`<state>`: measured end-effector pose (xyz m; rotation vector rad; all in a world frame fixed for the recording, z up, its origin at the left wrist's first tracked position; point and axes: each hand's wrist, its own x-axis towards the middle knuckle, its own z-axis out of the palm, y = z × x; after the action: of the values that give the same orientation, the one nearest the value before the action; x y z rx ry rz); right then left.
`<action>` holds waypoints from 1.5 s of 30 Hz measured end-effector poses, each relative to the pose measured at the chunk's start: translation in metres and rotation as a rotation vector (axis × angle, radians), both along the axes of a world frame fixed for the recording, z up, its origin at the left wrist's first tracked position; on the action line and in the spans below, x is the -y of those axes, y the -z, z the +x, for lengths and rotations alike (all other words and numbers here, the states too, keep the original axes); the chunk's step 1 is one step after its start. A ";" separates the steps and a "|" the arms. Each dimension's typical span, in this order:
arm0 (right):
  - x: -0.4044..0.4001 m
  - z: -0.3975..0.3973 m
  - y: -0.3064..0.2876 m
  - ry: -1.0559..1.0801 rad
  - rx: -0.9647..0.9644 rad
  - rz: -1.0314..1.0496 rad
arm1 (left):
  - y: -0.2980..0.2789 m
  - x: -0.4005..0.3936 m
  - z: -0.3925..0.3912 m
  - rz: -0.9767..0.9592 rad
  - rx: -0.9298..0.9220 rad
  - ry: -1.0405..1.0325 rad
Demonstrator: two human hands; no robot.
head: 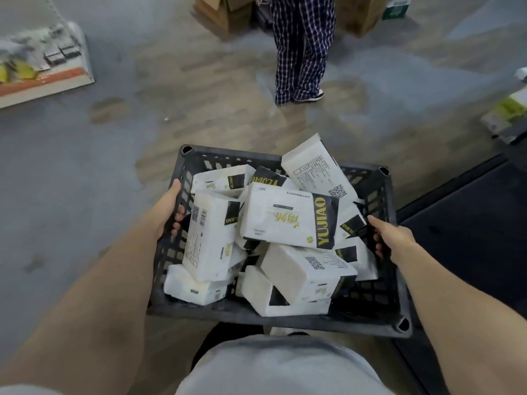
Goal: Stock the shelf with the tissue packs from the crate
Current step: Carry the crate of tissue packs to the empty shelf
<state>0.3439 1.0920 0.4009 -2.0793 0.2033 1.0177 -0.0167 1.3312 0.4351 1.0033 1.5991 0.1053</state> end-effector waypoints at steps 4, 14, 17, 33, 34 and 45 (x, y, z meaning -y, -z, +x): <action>-0.054 0.016 0.007 0.005 0.015 0.014 | 0.007 -0.059 0.016 0.007 0.003 0.009; -0.163 0.035 0.019 0.245 0.016 -0.036 | 0.013 -0.247 0.101 -0.021 -0.015 0.252; -0.178 0.039 0.012 0.342 0.003 -0.007 | 0.003 -0.294 0.144 -0.011 -0.022 0.347; -0.183 0.150 0.024 0.782 0.051 0.031 | 0.019 -0.370 0.423 0.005 -0.025 0.759; -0.185 0.165 0.025 0.796 0.045 0.031 | 0.020 -0.373 0.444 0.006 -0.027 0.773; -0.204 0.318 -0.007 0.923 0.045 0.011 | 0.007 -0.390 0.635 -0.020 0.016 0.851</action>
<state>0.6621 1.2958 0.4076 -1.6769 1.0136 0.3926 0.6184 1.7211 0.4285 1.5753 1.0433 -0.4801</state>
